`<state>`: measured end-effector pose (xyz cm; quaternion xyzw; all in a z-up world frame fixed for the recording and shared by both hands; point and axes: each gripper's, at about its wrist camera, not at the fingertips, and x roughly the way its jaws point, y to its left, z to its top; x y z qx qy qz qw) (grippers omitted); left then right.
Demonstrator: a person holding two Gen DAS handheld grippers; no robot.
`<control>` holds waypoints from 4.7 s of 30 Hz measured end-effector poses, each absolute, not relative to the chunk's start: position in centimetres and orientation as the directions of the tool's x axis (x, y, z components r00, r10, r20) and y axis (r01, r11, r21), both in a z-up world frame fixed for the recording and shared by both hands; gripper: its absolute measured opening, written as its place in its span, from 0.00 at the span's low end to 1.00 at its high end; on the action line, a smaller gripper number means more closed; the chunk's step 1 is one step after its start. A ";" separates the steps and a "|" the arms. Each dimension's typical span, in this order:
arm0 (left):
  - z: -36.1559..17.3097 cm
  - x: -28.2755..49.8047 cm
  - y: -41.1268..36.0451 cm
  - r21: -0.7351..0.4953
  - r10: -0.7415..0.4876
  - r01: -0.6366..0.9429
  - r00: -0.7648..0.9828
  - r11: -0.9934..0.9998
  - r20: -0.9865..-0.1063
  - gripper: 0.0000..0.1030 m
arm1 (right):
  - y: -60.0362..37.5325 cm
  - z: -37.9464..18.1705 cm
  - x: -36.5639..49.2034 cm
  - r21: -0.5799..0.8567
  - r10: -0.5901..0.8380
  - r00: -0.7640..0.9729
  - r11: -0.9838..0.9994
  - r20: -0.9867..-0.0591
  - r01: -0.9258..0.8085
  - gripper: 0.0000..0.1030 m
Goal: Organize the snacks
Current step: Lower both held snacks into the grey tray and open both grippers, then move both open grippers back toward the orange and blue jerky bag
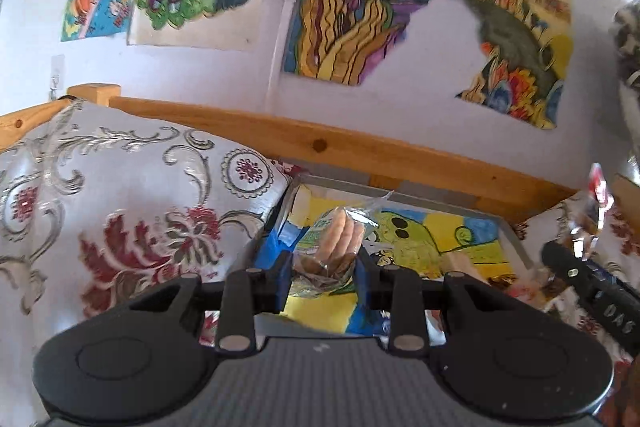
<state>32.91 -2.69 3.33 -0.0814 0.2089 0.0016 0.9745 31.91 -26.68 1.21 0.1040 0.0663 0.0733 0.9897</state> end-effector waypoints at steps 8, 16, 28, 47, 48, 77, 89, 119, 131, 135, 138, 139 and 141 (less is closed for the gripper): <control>0.8 39.0 -4.8 -0.131 -0.030 -0.042 0.864 0.991 -0.503 0.34 | -29.1 -0.5 35.9 0.276 0.113 0.981 0.959 -0.161 -0.065 0.39; -0.9 41.2 -4.1 -0.175 -0.043 -0.078 0.802 0.981 -0.595 0.34 | -26.8 -1.7 38.7 0.198 0.153 0.954 0.975 -0.258 -0.103 0.39; -1.5 42.0 -4.3 -0.168 -0.040 -0.088 0.769 0.982 -0.637 0.44 | -25.5 -3.0 40.0 0.161 0.173 0.927 0.979 -0.333 -0.126 0.44; 2.3 38.0 -3.4 -0.234 -0.006 -0.146 0.836 0.961 -0.548 0.99 | -27.4 -0.3 36.6 0.163 0.127 0.956 0.983 -0.266 -0.085 0.89; 2.6 37.6 -3.4 -0.233 -0.004 -0.146 0.841 0.961 -0.541 0.99 | -27.6 0.0 36.2 0.165 0.125 0.958 0.983 -0.260 -0.084 0.91; 4.5 19.2 -3.3 -0.248 0.045 -0.148 0.924 0.957 -0.381 1.00 | -28.8 3.4 18.4 0.170 0.127 0.970 0.981 -0.209 -0.092 0.99; 3.2 14.0 -3.1 -0.204 0.014 -0.099 0.924 0.974 -0.382 1.00 | -27.9 2.0 13.1 0.209 0.136 0.940 0.975 -0.312 -0.072 0.99; -2.5 9.5 0.3 -0.078 0.002 -0.053 0.840 0.996 -0.543 1.00 | -23.2 -1.6 11.6 0.075 0.123 0.799 0.992 -0.589 -0.097 0.99; -3.5 12.2 0.3 -0.034 -0.040 0.024 0.809 0.999 -0.587 1.00 | -22.7 -2.2 13.1 0.060 0.119 0.754 0.993 -0.646 -0.105 0.99; -3.9 13.1 0.4 -0.035 -0.045 0.030 0.807 0.999 -0.589 1.00 | -22.7 -2.1 14.0 0.063 0.128 0.742 0.991 -0.659 -0.115 0.99; -4.2 13.8 0.6 -0.036 -0.042 0.026 0.813 0.999 -0.581 1.00 | -22.9 -2.2 15.0 0.061 0.127 0.732 0.991 -0.670 -0.117 0.99; -4.3 14.0 0.6 -0.029 -0.034 0.022 0.820 0.999 -0.571 1.00 | -23.0 -2.2 15.3 0.052 0.120 0.731 0.992 -0.672 -0.115 0.99; -4.3 14.4 0.6 -0.007 -0.020 0.020 0.833 1.000 -0.552 1.00 | -22.9 -2.3 15.9 0.033 0.109 0.730 0.993 -0.674 -0.117 0.99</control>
